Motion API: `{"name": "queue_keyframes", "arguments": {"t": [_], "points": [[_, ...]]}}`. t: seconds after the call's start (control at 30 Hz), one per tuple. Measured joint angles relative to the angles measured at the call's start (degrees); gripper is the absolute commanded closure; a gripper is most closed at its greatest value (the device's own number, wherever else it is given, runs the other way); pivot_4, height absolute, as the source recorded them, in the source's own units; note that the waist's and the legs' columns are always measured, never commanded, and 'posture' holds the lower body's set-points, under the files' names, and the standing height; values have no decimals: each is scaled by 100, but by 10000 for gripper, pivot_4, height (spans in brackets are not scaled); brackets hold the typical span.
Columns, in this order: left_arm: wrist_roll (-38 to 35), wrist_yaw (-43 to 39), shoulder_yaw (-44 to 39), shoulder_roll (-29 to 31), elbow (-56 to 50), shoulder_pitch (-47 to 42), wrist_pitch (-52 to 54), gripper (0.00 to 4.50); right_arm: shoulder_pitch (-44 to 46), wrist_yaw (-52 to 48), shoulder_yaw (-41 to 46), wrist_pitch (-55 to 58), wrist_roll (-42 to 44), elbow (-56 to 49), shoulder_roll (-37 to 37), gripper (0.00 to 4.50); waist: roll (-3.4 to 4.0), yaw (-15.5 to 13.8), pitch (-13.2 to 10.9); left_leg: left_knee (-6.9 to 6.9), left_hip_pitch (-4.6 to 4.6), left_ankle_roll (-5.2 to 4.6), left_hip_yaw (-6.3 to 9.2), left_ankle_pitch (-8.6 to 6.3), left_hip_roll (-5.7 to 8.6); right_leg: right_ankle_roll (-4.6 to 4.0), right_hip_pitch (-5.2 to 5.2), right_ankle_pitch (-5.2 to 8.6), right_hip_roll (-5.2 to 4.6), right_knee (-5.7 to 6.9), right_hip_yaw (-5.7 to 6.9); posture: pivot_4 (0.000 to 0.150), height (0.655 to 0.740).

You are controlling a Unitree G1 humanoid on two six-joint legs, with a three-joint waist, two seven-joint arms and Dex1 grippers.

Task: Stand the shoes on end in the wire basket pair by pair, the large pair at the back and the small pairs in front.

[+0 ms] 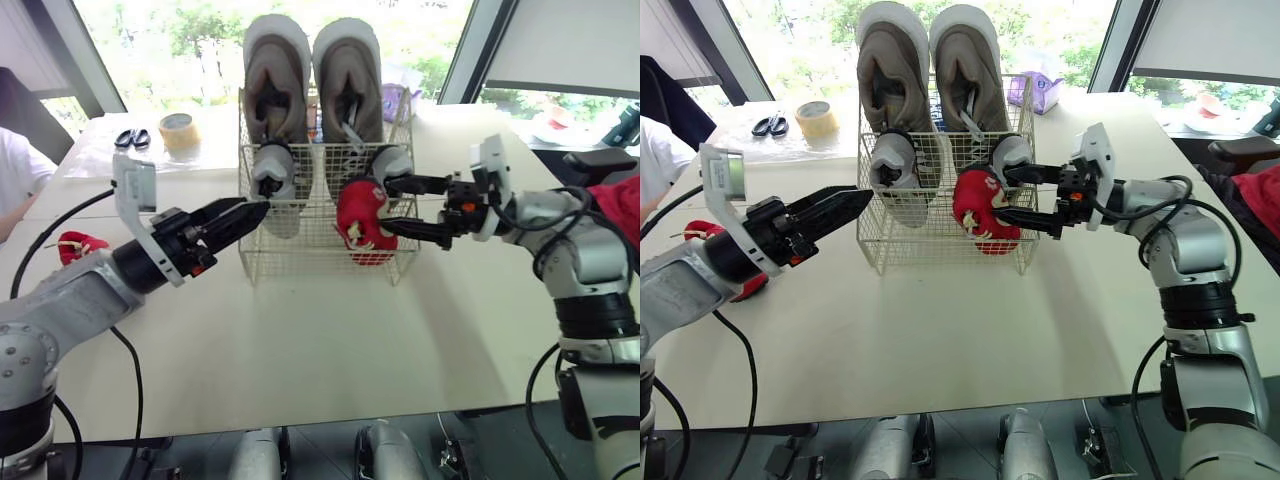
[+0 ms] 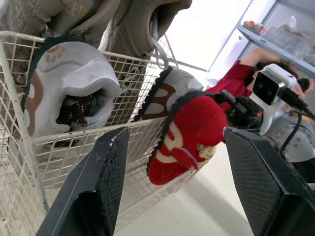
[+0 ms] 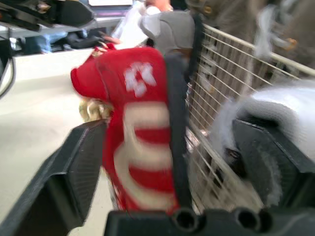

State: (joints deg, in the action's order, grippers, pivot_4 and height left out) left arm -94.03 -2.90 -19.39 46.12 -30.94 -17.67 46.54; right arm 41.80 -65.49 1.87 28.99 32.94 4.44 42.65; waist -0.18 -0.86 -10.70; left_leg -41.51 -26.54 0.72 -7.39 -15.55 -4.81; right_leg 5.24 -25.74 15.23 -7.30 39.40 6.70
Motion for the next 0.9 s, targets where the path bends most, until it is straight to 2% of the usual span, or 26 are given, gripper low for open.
{"name": "queue_keyframes", "arguments": {"t": [0.3,0.43,0.63,0.77,0.9], "points": [[62,-199,54,-2,94,56,-47,13562,-311,640,811,1123,693,-1150,252,789,0,21,0,19,9,5,0,3,0,-1,-1,0,2,-3,-1,1500,6797],[219,-570,32,333,382,-74,64,13562,-304,839,831,1569,1068,-1578,252,789,0,19,0,22,8,6,0,3,0,-1,-3,0,2,-5,0,1500,6797],[644,-1509,-233,1210,605,-127,332,13562,-81,1773,76,1823,675,-2915,92,789,-3,43,1,42,5,14,-5,7,-1,-4,-22,1,3,-6,-3,1500,6797],[599,-1980,-450,1354,384,-57,451,13562,-370,2870,-539,2143,310,-3634,-530,789,-4,13,2,42,2,16,-6,9,1,-3,-22,0,1,-6,-3,1500,6797],[572,-2039,-438,1325,259,-12,494,13562,-588,3630,-606,2399,97,-3881,-932,789,-10,11,2,36,3,15,-4,9,2,-4,-15,-1,0,-8,-3,1500,6797]]}}
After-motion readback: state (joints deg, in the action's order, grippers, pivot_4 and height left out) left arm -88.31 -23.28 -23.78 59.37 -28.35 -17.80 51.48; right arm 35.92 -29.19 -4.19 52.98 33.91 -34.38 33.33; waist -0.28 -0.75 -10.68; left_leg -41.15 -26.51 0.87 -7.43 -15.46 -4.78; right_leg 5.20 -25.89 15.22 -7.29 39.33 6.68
